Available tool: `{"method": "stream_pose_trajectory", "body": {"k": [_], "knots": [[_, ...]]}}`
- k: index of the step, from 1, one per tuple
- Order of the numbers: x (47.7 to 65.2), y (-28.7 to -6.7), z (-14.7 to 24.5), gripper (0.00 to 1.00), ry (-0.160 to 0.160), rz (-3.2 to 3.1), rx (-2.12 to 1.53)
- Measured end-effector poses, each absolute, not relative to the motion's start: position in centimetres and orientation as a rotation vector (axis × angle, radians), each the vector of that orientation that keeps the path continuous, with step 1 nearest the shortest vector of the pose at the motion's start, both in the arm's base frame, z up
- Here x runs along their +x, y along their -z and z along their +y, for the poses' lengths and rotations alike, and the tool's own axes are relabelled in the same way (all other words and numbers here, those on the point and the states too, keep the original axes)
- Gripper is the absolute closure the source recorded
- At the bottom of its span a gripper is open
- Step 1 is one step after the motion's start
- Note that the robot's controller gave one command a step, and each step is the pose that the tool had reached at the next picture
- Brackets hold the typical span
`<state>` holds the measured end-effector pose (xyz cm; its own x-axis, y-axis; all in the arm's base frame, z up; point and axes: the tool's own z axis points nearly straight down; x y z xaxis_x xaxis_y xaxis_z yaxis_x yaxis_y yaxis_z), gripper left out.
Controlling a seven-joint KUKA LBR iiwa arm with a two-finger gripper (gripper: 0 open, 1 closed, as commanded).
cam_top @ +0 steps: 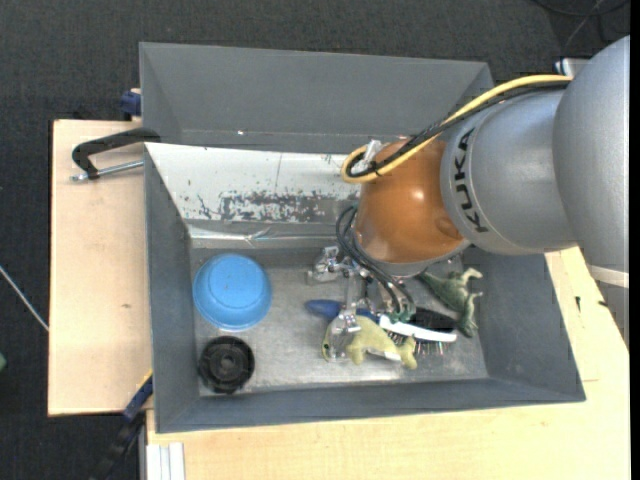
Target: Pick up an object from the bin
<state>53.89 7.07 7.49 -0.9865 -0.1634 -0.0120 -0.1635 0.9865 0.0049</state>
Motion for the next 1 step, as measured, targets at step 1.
{"method": "stream_pose_trajectory", "body": {"k": [1], "knots": [[53.96, -7.58, 7.27, 1.0, -0.009, 3.116, -0.258]]}}
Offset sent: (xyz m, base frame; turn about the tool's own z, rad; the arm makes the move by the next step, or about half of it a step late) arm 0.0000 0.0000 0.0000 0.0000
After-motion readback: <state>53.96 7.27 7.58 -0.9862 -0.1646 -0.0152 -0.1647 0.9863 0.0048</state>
